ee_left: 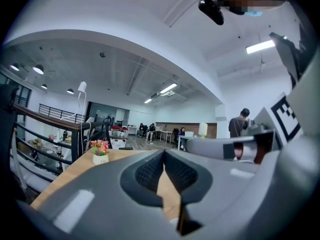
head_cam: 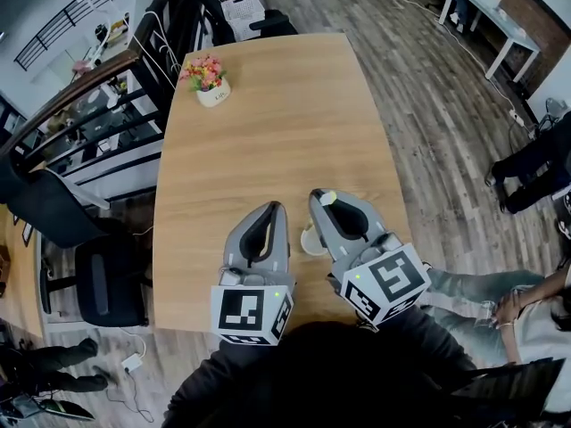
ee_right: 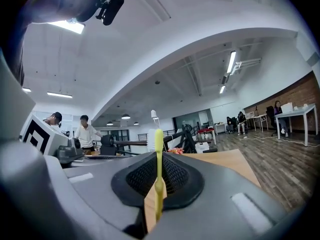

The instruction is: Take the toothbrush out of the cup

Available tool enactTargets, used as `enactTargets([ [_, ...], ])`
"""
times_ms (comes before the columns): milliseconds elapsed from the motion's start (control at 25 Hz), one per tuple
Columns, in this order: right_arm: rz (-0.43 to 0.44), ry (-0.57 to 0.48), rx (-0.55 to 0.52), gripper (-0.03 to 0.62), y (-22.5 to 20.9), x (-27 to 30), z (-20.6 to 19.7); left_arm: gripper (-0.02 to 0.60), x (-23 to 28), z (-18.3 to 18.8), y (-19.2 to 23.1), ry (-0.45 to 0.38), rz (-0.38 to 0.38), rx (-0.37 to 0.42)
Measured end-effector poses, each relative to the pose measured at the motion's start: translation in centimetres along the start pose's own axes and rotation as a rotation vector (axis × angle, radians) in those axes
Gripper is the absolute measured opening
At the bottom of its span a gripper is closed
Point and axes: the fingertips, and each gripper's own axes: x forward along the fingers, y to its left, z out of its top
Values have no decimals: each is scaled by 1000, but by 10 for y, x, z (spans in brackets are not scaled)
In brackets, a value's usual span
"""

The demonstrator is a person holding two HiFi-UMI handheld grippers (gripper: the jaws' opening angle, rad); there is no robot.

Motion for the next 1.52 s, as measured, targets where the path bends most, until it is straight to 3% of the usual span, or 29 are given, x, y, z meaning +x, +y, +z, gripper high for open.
enactTargets([
  [1520, 45, -46, 3, 6, 5, -2, 9, 8, -2, 3, -2, 0, 20, 19],
])
